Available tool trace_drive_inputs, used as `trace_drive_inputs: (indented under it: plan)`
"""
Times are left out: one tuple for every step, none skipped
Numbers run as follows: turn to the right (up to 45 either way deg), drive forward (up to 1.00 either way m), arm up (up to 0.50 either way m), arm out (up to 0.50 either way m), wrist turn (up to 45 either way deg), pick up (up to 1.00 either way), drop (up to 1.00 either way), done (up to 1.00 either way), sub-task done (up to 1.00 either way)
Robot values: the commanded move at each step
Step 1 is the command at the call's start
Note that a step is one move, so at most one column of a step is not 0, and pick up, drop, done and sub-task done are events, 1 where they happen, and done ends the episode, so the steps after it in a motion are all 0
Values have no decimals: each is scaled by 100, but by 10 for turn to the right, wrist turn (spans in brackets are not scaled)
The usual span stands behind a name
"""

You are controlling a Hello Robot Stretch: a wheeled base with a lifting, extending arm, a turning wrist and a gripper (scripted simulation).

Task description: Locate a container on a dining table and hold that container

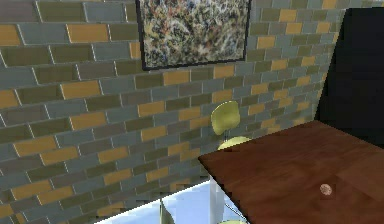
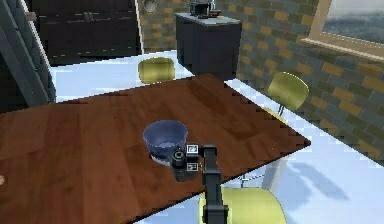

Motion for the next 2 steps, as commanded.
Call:
trace_drive_inputs:
  plan:
    - [0, 0, 10, 0, 0, 0, 0, 0, 0]
    - [0, 0, 0, 0, 0, 0, 0, 100, 0]
